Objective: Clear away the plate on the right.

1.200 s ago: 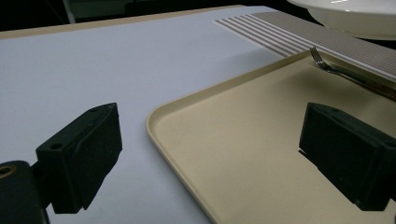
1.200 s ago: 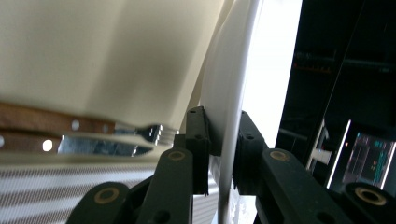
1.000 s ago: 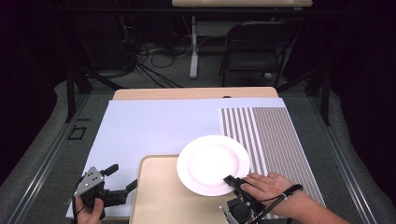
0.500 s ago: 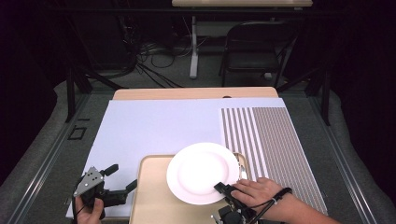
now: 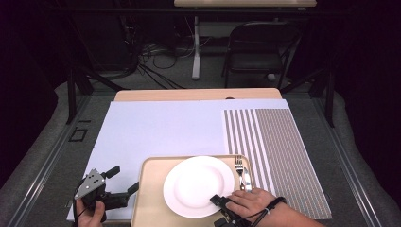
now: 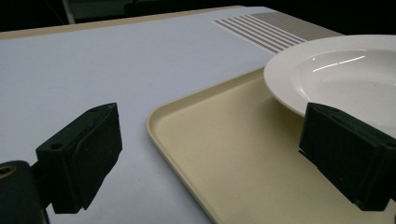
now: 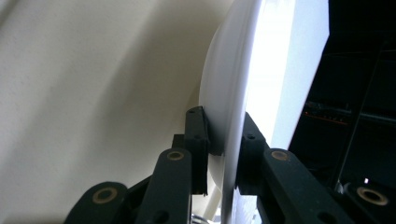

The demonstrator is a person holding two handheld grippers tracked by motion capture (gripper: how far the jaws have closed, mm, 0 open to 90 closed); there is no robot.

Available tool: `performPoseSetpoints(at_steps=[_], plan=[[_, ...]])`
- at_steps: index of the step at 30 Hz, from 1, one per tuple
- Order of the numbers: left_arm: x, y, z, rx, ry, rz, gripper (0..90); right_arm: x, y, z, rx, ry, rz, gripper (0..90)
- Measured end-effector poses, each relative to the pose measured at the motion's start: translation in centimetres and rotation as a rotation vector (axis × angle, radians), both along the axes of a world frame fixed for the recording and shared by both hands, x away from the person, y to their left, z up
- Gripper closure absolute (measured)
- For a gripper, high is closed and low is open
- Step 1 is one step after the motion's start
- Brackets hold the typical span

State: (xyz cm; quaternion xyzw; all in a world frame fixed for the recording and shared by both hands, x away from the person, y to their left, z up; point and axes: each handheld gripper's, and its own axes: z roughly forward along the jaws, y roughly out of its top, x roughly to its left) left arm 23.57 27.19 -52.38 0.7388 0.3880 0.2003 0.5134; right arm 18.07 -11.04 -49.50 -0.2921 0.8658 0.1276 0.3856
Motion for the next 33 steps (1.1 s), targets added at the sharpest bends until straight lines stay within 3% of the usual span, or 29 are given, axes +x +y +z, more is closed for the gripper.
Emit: performPoseSetpoints(at_steps=[2, 6, 15, 19, 20, 22, 29, 33], plan=[[0.0, 0.0, 0.0, -0.004, -0.003, 0.002, 5.9, 0.0, 0.2, -0.3, 0.004, -0.006, 0.021, 79.0], [0.0, 0.0, 0.0, -0.005, -0.003, 0.0, 5.9, -0.1, 0.6, -0.9, 0.008, 0.015, 0.009, 79.0], [0.0, 0.0, 0.0, 0.0, -0.003, 0.0, 5.9, 0.5, 0.9, -1.5, 0.003, 0.011, 0.02, 78.9], [0.0, 0.0, 0.0, -0.005, -0.004, 0.0, 5.9, 0.6, 0.8, -1.9, -0.007, 0.027, -0.018, 78.7], [0.0, 0.0, 0.0, -0.004, -0.003, 0.0, 5.9, 0.7, 0.8, -2.1, 0.013, 0.037, -0.002, 78.6], [0.0, 0.0, 0.0, -0.005, -0.003, 0.0, 5.9, 0.6, 0.8, -2.2, -0.009, 0.031, -0.014, 78.8], [0.0, -0.1, 0.0, -0.004, -0.002, -0.001, 5.9, 0.9, 0.7, -2.5, 0.006, 0.031, -0.016, 79.1], [0.0, 0.0, 0.0, -0.005, -0.002, -0.001, 5.9, 0.8, 0.8, -2.4, -0.017, 0.027, -0.018, 79.3]])
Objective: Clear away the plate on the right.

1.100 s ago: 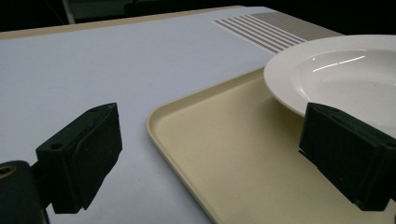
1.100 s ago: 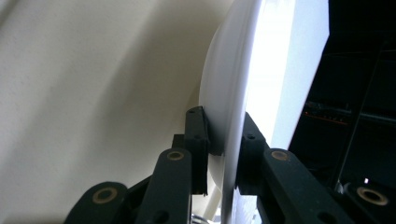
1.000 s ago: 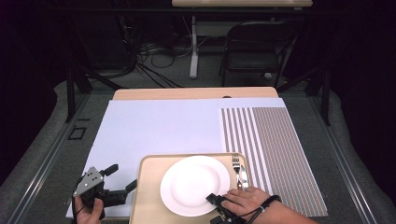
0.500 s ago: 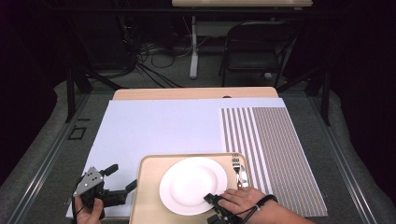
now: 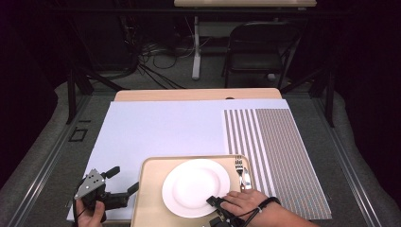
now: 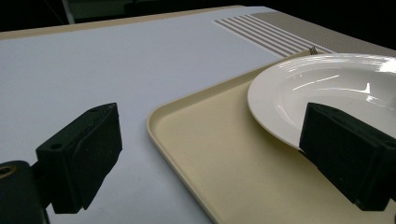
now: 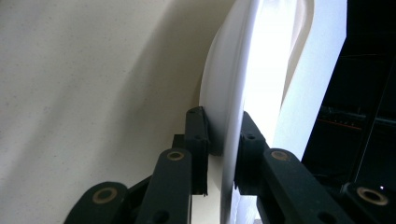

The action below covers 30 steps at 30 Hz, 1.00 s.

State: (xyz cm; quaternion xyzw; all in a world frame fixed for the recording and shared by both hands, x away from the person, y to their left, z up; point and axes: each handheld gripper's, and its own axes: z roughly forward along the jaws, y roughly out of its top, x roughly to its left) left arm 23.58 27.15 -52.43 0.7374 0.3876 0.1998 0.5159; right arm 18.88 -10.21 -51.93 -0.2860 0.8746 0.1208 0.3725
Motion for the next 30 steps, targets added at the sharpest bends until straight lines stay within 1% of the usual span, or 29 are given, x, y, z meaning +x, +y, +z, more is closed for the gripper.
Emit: performPoseSetpoints(at_steps=[1, 2, 5, 7, 8, 11, 12, 13, 15, 17, 20, 23, 26, 27, 28, 29, 30], plan=[[0.0, 0.0, 0.0, 0.004, 0.0, -0.001, 5.9, 0.0, 0.0, 0.0, -0.001, 0.001, 0.0, 79.4], [0.0, 0.0, 0.0, 0.008, 0.004, -0.003, 5.9, 0.0, 0.0, -0.1, 0.009, 0.006, 0.008, 79.5], [0.0, 0.0, 0.0, 0.001, 0.002, -0.001, 5.9, 0.0, 0.0, -0.2, 0.002, 0.004, 0.015, 79.7], [0.0, 0.0, 0.0, 0.005, 0.002, -0.002, 5.9, 0.0, 0.0, -0.3, -0.002, 0.006, 0.01, 79.8], [0.0, 0.0, 0.0, 0.004, 0.0, -0.002, 5.9, 0.0, 0.0, -0.2, -0.007, 0.001, 0.02, 79.8], [0.0, 0.0, 0.0, 0.005, 0.003, -0.003, 5.9, 0.0, 0.0, -0.2, -0.02, 0.001, 0.013, 79.9], [0.0, 0.0, 0.0, 0.005, 0.001, -0.004, 5.9, 0.0, 0.0, -0.2, -0.016, 0.005, 0.013, 80.0], [0.0, 0.0, 0.0, 0.005, 0.002, -0.004, 5.9, 0.0, 0.0, -0.4, 0.002, 0.011, 0.025, 80.0], [0.0, -0.1, 0.0, 0.003, 0.002, -0.003, 5.9, -0.1, -0.1, -0.4, 0.001, 0.02, 0.017, 80.2], [0.0, 0.0, 0.0, 0.005, 0.001, -0.004, 5.9, 0.0, -0.2, -0.6, 0.005, 0.025, 0.026, 80.2], [0.0, 0.0, 0.0, 0.004, 0.003, -0.002, 5.9, 0.0, -0.4, -0.8, 0.008, 0.037, 0.015, 80.1], [0.0, 0.0, 0.0, 0.0, 0.008, 0.002, 5.9, 0.1, -0.6, -0.9, 0.008, 0.029, 0.024, 79.9], [0.0, -0.1, 0.0, 0.0, 0.009, 0.003, 5.9, 0.2, -0.7, -0.9, 0.015, 0.038, 0.017, 78.4], [0.0, -0.1, 0.0, 0.004, 0.006, 0.002, 5.9, 0.2, -0.7, -0.9, 0.01, 0.037, 0.019, 77.4], [0.0, -0.1, 0.0, 0.004, 0.007, 0.002, 5.9, 0.1, -0.8, -0.9, 0.004, 0.041, 0.009, 77.2], [0.0, -0.1, 0.0, 0.003, 0.007, 0.002, 5.9, 0.1, -0.9, -1.1, 0.017, 0.046, 0.023, 76.8], [0.0, 0.0, 0.0, 0.002, 0.007, 0.003, 5.9, 0.2, -0.9, -1.6, 0.05, 0.065, 0.054, 76.8]])
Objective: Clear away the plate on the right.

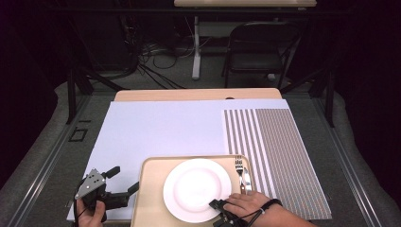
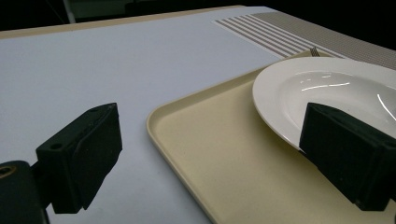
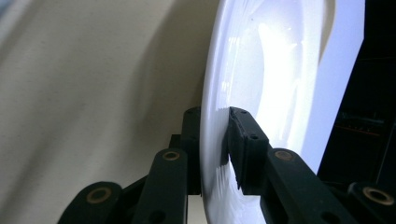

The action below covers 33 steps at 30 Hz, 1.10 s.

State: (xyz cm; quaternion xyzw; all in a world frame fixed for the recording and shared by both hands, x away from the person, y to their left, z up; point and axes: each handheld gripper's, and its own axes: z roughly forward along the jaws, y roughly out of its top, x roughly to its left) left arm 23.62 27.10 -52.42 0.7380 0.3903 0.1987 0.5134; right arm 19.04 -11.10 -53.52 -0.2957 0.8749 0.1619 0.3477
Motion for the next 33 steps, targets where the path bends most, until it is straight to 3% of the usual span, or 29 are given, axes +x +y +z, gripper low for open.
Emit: performPoseSetpoints(at_steps=[1, 2, 5, 13, 18, 33], plan=[[0.0, 0.0, 0.0, -0.001, 0.002, 0.002, 5.9, -0.5, 0.0, 0.7, -0.093, -0.033, -0.062, 76.5], [0.0, 0.0, 0.0, -0.004, 0.0, 0.002, 5.9, -0.8, 0.0, 0.8, -0.125, -0.043, -0.086, 76.2], [0.0, 0.0, -0.1, -0.004, 0.003, 0.003, 5.9, -0.1, -0.1, -0.3, -0.035, 0.013, -0.002, 74.3], [0.0, 0.1, -0.1, -0.002, 0.008, 0.007, 5.9, 0.0, 0.1, -0.8, -0.089, 0.053, -0.038, 65.4], [-0.1, 0.0, -0.1, -0.01, 0.005, 0.009, 5.9, 0.2, 0.1, -0.4, -0.079, 0.071, -0.057, 56.6], [-0.3, 0.1, 0.0, 0.004, 0.004, 0.009, 5.9, 0.5, -0.8, 0.9, -0.021, 0.121, -0.079, 41.7]])
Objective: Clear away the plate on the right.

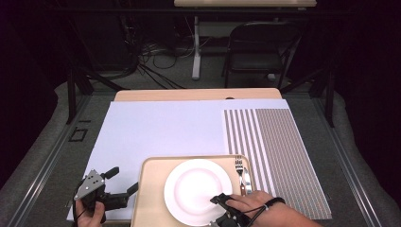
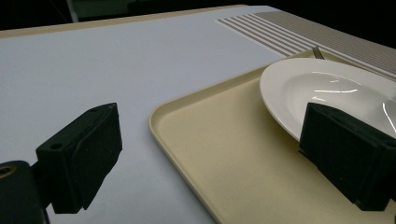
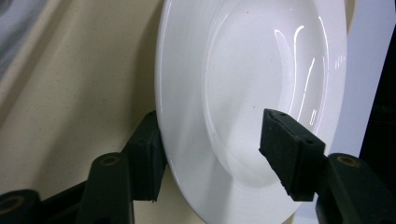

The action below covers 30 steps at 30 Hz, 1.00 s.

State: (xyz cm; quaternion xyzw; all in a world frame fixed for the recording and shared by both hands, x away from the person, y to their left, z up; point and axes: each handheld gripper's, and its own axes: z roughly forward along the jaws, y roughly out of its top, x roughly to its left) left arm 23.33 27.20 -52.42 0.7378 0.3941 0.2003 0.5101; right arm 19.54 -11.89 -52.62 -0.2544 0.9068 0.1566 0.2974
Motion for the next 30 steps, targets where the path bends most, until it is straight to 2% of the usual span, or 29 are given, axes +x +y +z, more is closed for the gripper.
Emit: performPoseSetpoints(at_steps=[5, 6, 8, 10, 18, 21, 22, 24, 27, 28, 30], plan=[[0.0, 0.0, 0.0, 0.0, -0.001, 0.0, 5.9, 0.1, -0.2, 0.5, 0.027, 0.029, -0.023, 36.4], [0.0, 0.0, 0.0, -0.005, -0.005, 0.003, 5.9, 0.0, -0.3, 0.7, 0.017, 0.033, -0.037, 35.9], [0.0, 0.0, 0.0, -0.007, -0.004, 0.003, 5.9, 0.2, -0.5, 0.8, 0.027, 0.032, -0.025, 34.8], [0.0, 0.0, 0.0, -0.005, -0.005, 0.002, 5.9, 0.1, -0.8, 1.0, 0.027, 0.05, -0.031, 33.1], [0.0, 0.0, -0.1, -0.004, -0.004, 0.001, 5.9, 0.3, -2.3, 1.8, 0.041, 0.04, -0.075, 29.8], [0.0, 0.0, -0.1, -0.005, -0.005, 0.003, 5.9, 0.7, -2.8, 2.1, 0.057, 0.052, -0.112, 25.8], [0.0, 0.0, -0.1, -0.005, -0.005, 0.003, 5.9, 0.7, -3.1, 2.2, 0.066, 0.057, -0.141, 25.2], [0.0, 0.0, 0.0, -0.005, -0.005, 0.002, 5.9, 1.0, -3.4, 2.4, 0.085, 0.062, -0.154, 23.7], [0.0, 0.0, 0.0, -0.007, -0.004, 0.003, 5.9, 1.4, -4.1, 2.9, 0.128, 0.092, -0.208, 19.5], [0.0, 0.0, -0.1, -0.007, -0.005, 0.005, 5.9, 1.5, -4.3, 3.0, 0.163, 0.087, -0.223, 17.9], [0.0, 0.1, 0.0, -0.006, -0.006, 0.002, 5.9, 2.0, -4.9, 3.4, 0.183, 0.105, -0.261, 14.7]])
